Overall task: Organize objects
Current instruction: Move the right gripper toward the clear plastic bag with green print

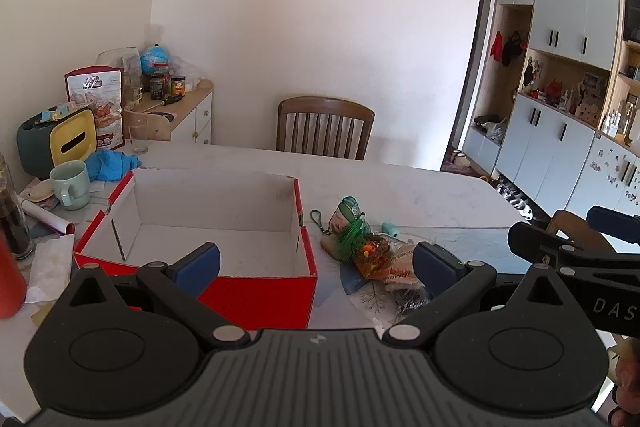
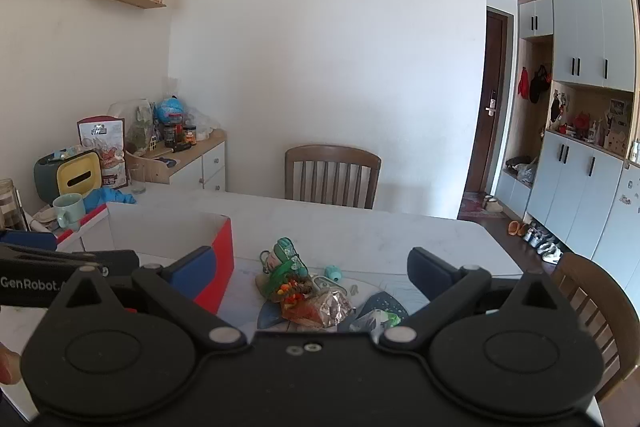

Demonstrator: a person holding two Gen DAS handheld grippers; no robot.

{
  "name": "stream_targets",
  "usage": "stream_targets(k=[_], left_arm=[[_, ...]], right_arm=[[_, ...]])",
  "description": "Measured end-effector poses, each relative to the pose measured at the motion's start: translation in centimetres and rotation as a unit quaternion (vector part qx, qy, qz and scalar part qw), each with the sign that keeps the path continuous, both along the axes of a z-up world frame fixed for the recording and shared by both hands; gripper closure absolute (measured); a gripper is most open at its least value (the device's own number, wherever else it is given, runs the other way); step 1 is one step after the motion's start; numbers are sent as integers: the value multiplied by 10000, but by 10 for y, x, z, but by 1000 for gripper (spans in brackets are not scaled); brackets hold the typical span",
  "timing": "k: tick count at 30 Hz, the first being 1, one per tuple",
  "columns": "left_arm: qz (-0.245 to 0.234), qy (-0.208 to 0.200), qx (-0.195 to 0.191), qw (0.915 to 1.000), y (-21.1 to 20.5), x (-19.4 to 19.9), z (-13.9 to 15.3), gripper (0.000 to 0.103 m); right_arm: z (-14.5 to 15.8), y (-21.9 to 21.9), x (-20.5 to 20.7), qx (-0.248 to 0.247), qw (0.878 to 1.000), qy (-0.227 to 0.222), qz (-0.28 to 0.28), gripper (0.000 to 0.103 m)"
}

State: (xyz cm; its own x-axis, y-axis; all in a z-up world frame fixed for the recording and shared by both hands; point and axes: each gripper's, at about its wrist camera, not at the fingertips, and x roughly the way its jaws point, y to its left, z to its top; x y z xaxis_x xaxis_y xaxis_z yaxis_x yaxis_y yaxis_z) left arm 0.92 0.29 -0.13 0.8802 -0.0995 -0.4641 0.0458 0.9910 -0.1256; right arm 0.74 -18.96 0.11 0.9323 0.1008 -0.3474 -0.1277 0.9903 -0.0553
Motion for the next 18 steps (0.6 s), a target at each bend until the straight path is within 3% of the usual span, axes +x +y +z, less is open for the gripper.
stream_targets(k=[18], left_arm=[[-185,-96,-200,9996,5,0,1,0]], right_arm=[[2,-10,0,412,9984,-84,-386,2]])
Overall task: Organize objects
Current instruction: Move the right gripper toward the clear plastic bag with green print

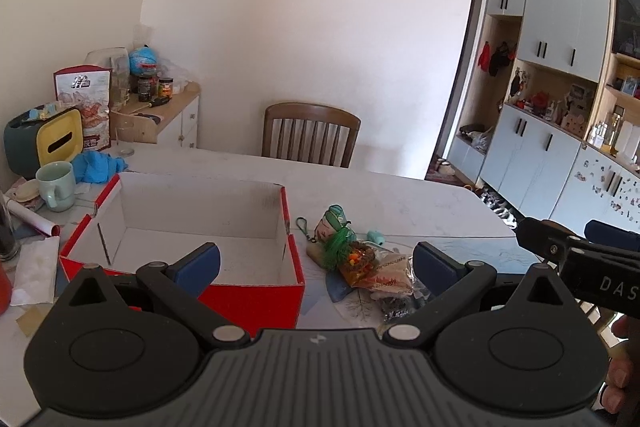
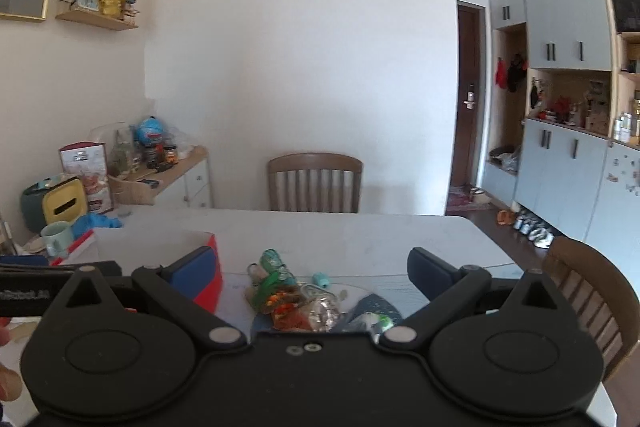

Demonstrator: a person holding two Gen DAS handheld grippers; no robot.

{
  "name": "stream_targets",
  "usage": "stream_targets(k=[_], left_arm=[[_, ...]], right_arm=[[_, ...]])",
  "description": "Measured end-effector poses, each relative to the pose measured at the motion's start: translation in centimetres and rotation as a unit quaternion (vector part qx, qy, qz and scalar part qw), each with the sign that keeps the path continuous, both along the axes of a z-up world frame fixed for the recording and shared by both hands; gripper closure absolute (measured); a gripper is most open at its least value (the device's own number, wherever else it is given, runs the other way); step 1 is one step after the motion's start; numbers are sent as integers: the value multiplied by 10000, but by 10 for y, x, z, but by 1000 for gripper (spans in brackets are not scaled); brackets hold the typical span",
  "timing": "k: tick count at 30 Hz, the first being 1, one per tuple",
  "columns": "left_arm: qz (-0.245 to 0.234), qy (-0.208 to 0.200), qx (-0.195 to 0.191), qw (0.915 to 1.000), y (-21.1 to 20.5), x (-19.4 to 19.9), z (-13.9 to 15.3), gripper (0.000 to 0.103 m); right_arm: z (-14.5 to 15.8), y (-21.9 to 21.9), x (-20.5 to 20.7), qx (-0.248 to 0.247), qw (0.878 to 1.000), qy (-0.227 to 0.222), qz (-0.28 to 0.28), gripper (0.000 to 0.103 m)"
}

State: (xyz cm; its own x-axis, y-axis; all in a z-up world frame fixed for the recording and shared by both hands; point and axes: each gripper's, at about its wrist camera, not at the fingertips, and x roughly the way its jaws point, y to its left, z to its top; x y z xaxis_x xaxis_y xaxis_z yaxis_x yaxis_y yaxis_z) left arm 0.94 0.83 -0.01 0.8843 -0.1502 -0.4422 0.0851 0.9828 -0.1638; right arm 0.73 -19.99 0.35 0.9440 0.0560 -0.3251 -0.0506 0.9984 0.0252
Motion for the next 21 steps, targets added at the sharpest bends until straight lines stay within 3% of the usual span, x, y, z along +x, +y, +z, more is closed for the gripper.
stream_targets(k=[21], left_arm=[[-168,-87,97,9998,-27,22,-3,0]], right_arm=[[-8,-18,12,38,9999,-55,98,3]])
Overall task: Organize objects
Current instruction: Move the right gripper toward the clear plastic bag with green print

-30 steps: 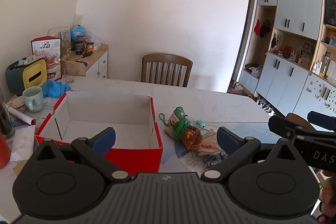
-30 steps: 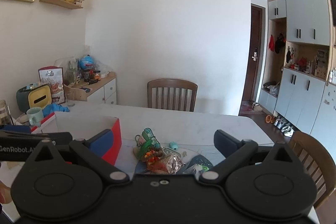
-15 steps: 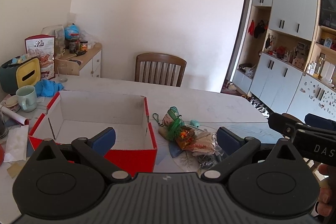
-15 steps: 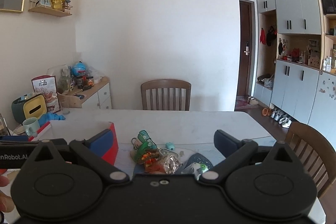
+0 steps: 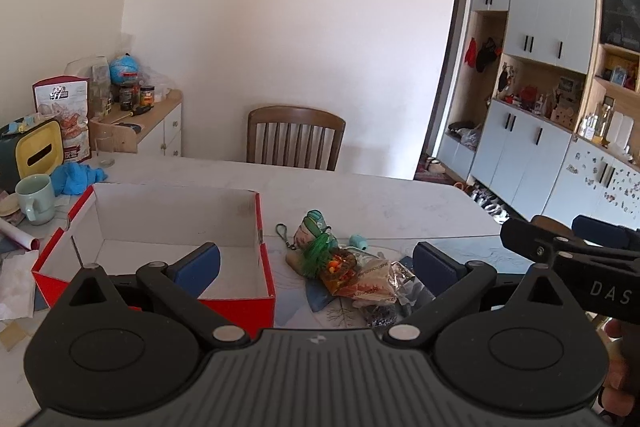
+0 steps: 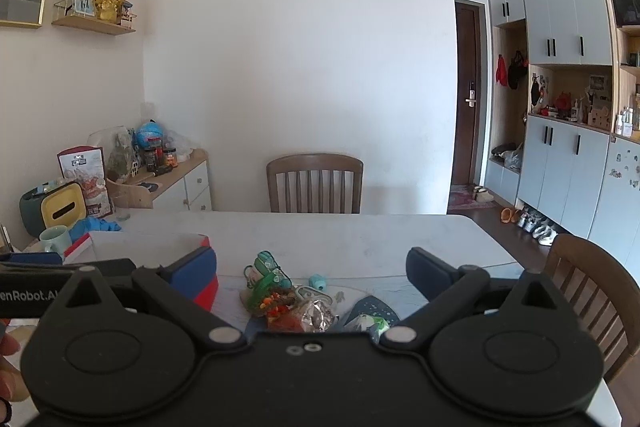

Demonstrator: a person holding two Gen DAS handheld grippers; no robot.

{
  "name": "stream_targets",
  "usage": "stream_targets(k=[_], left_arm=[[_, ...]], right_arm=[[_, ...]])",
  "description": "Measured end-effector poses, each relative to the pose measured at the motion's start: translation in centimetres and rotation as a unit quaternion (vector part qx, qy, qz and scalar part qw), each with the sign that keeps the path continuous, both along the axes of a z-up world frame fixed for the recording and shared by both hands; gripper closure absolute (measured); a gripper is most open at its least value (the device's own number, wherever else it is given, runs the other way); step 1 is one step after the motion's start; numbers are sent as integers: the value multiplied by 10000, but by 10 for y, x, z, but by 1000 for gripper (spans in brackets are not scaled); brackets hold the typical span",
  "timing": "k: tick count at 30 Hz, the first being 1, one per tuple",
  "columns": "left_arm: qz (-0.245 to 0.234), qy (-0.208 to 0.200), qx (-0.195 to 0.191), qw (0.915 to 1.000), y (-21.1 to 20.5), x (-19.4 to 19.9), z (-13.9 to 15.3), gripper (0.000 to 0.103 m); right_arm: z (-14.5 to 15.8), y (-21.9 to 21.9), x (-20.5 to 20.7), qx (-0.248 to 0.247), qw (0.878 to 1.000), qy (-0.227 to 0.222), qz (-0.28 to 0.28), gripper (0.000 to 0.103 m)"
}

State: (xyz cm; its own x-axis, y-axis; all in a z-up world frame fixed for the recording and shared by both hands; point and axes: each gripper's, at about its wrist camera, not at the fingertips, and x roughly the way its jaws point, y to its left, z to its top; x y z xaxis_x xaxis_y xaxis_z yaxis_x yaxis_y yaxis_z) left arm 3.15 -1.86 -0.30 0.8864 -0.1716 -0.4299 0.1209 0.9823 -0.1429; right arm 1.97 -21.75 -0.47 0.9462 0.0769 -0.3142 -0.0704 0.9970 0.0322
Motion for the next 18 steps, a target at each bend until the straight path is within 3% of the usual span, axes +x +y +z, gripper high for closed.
stream_targets(k=[7,14,18], left_arm=[[-26,186,45,9998,-20,26,-8,0],[-98,252,271,9993,-48,55,-18,0],[-202,190,595,9978,-70,72,-33,0]], right_arm=[[-7,-20,29,-37,9997,190,164,3],[-32,-45,74,-230,9956,850,319,3],[-55,-54,95,-395,9903,1240,493,3]])
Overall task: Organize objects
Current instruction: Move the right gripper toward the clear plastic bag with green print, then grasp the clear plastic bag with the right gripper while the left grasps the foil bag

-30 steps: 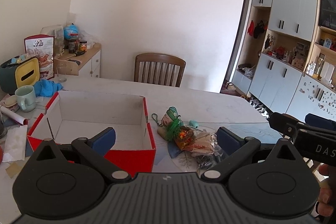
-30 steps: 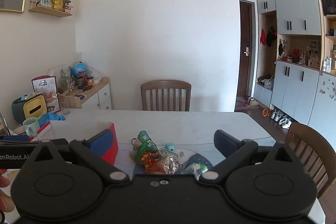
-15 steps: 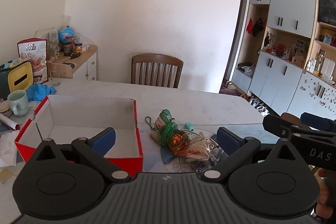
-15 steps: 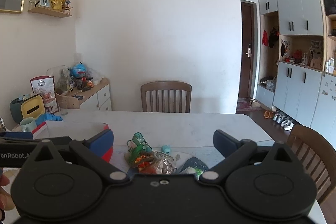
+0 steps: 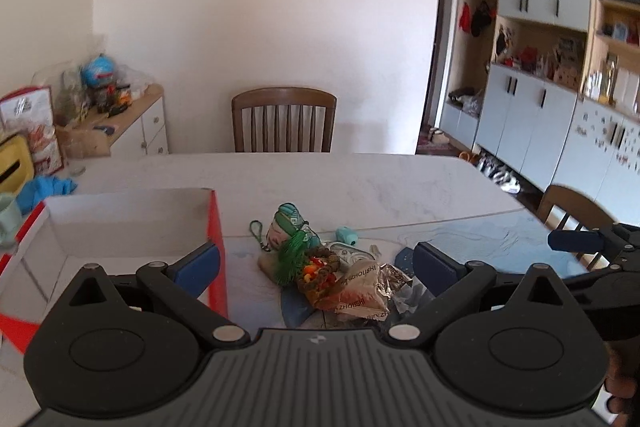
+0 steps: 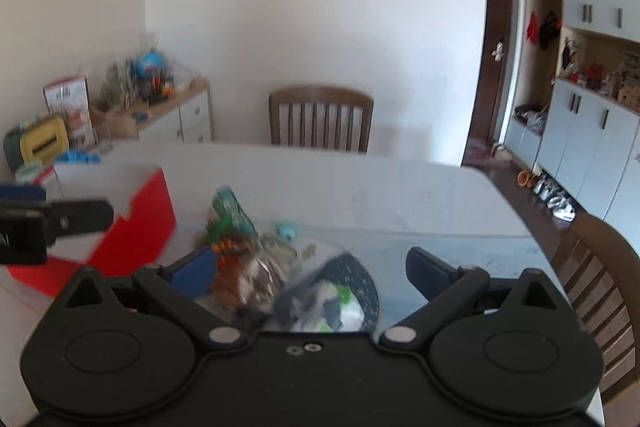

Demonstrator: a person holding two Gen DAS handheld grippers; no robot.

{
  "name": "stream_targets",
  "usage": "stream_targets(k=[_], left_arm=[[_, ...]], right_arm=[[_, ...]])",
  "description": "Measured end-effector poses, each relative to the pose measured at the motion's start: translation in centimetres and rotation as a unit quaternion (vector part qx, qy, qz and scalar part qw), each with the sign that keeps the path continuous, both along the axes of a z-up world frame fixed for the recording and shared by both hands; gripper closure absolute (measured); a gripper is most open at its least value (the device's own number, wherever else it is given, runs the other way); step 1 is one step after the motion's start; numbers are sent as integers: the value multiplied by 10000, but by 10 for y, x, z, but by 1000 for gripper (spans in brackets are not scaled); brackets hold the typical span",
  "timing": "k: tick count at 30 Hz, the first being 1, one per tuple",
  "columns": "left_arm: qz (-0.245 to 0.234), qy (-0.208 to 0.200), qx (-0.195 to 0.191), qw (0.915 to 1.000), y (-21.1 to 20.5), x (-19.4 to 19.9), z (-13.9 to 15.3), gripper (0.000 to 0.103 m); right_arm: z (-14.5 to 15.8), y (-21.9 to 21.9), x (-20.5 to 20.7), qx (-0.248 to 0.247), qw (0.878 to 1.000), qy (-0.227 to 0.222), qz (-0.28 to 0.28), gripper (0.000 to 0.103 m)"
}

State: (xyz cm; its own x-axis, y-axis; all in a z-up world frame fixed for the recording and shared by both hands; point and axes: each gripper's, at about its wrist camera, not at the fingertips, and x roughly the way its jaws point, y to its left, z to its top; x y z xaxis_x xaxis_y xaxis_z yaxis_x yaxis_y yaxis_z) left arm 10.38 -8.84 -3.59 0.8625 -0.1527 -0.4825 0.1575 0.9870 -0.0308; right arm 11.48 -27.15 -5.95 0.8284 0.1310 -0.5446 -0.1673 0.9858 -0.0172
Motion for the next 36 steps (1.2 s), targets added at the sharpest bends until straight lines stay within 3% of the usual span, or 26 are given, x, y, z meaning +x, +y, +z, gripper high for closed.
stream_targets(k=[10,13,20,24,29,36], left_arm=[[-494,290,585,9966,-47,51,-41,0],[-584,331,777,9947,-59,66,-53,0],[-835,583,775,9918,-78,92,-71,1],[-1026,775,896,9876,-89,105,-81,15],[-1059,1038,914,9847,-92,116,-92,33],[-1147,1172,1020,9812,-91,118,-101,44]], right_arm=[[-59,-10,35,-154,9958,718,550,5],[-70,-10,46,-139,9947,831,590,12],[-91,-17,68,-44,9918,1175,503,27],[-96,-18,76,-45,9902,1288,529,32],[-100,-16,80,-50,9891,1330,630,46],[-106,-18,85,-80,9876,1449,598,62]])
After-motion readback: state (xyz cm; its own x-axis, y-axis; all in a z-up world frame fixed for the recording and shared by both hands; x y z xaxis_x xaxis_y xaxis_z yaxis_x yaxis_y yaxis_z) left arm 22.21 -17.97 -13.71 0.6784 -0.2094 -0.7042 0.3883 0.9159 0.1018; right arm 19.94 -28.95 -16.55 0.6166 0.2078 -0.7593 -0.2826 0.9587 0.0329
